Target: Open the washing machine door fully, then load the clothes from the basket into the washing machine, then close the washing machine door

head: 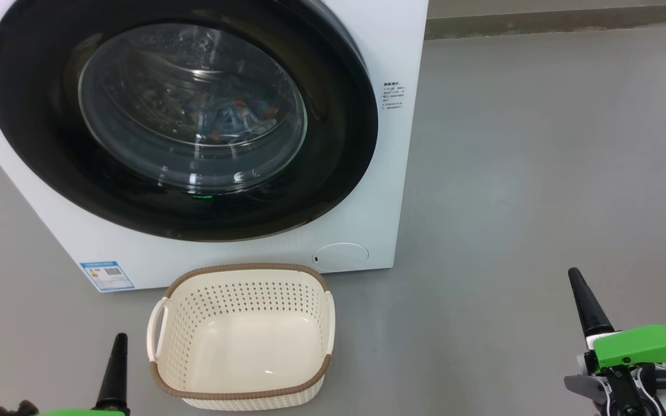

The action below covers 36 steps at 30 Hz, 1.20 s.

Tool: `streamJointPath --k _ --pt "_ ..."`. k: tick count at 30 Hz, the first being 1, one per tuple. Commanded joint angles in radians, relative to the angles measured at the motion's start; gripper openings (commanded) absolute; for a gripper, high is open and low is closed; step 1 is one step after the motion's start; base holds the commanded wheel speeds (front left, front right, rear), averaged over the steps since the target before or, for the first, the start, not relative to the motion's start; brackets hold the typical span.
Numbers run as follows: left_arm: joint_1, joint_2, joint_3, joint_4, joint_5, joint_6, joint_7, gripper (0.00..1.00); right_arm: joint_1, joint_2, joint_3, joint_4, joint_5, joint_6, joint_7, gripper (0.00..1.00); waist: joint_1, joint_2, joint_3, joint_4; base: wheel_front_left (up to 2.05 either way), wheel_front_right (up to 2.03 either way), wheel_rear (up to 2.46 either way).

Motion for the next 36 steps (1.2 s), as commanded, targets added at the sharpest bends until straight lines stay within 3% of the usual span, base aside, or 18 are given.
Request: streamJointPath --k 1,26,36 --pt "-0.047 0.012 0.032 -0.020 -0.020 -0.006 0.008 0.00 -0.011 -0.006 0.010 -0.033 0.035 0.002 0.008 0.00 -0.0001 0.0000 0.000 0.000 0.00 0.00 0.00" --pt "-0.068 -0.023 0.083 -0.019 -0.230 -0.015 0.082 0.00 -0.003 0.013 -0.041 -0.060 0.290 0.000 0.083 0.00 -0.0001 0.0000 0.002 0.010 0.00 0.00 0.00" --pt "-0.072 -0.029 0.092 -0.019 -0.268 -0.016 0.096 0.00 -0.002 0.017 -0.051 -0.065 0.337 0.000 0.097 0.00 -0.0001 0.0000 0.002 0.011 0.00 0.00 0.00"
